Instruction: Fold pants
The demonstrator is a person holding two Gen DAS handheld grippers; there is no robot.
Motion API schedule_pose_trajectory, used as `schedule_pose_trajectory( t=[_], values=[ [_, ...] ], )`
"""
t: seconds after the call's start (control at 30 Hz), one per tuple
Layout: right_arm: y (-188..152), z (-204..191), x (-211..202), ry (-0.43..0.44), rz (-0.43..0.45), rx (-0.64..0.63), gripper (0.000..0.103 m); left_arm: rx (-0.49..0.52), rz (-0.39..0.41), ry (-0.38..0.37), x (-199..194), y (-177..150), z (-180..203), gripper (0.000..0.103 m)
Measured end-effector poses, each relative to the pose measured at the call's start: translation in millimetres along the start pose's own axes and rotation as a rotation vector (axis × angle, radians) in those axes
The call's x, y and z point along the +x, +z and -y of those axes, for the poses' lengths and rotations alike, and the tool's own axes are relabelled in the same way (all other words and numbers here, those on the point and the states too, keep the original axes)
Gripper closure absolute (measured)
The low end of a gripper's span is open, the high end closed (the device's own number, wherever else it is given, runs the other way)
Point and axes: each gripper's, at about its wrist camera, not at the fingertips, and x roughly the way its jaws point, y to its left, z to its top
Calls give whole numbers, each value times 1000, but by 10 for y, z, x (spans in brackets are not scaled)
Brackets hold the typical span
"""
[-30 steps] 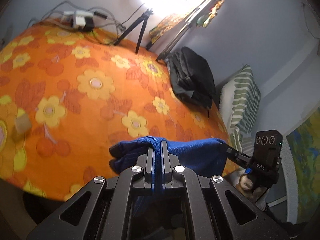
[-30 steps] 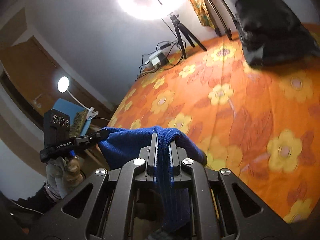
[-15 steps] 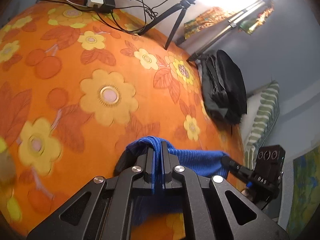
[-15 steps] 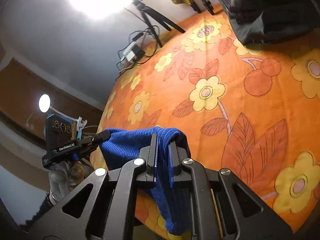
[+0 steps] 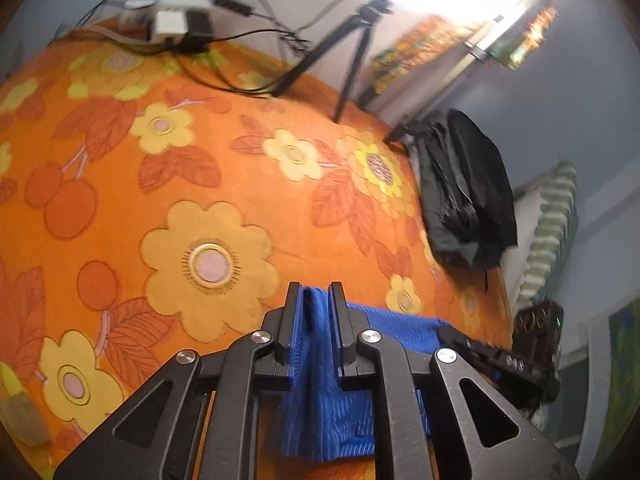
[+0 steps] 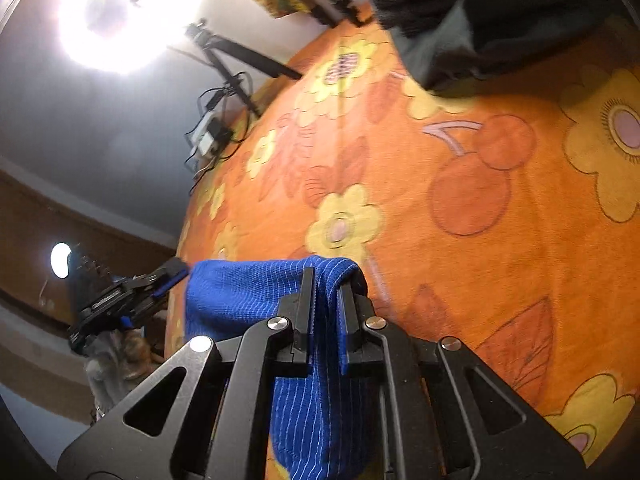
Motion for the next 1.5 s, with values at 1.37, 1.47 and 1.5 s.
schedule_pose_trajectory(
  t=[1.37, 1.47, 1.5],
  values=[
    [-709, -676, -299, -115, -106, -541, 67, 406, -107, 69, -12, -608, 399, 92],
    [-528, -617, -387, -135, -24, -485, 67, 425, -153, 54, 46, -733, 438, 92],
    [-465, -594, -408, -128, 1, -461, 67, 422, -171, 53, 68, -762, 420, 92]
  ],
)
